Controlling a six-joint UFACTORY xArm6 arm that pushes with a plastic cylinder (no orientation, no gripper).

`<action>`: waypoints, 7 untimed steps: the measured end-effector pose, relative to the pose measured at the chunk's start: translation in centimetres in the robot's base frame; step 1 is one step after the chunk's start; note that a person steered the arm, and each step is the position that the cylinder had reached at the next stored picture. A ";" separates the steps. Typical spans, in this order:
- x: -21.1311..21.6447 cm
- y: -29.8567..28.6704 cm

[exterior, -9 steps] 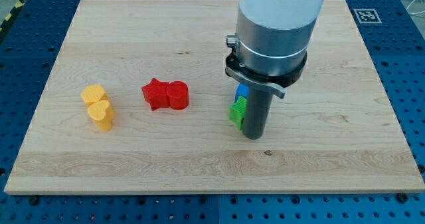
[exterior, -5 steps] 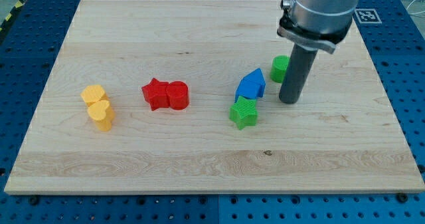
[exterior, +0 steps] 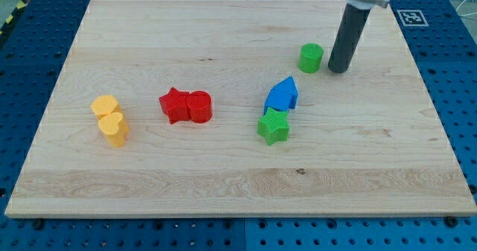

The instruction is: Push green circle a bit up

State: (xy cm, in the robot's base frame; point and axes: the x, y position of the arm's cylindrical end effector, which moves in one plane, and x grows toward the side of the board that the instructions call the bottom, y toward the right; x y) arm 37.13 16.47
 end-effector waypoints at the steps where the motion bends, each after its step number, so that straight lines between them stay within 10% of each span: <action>1: -3.3 -0.3; 7: -2.0 -3.0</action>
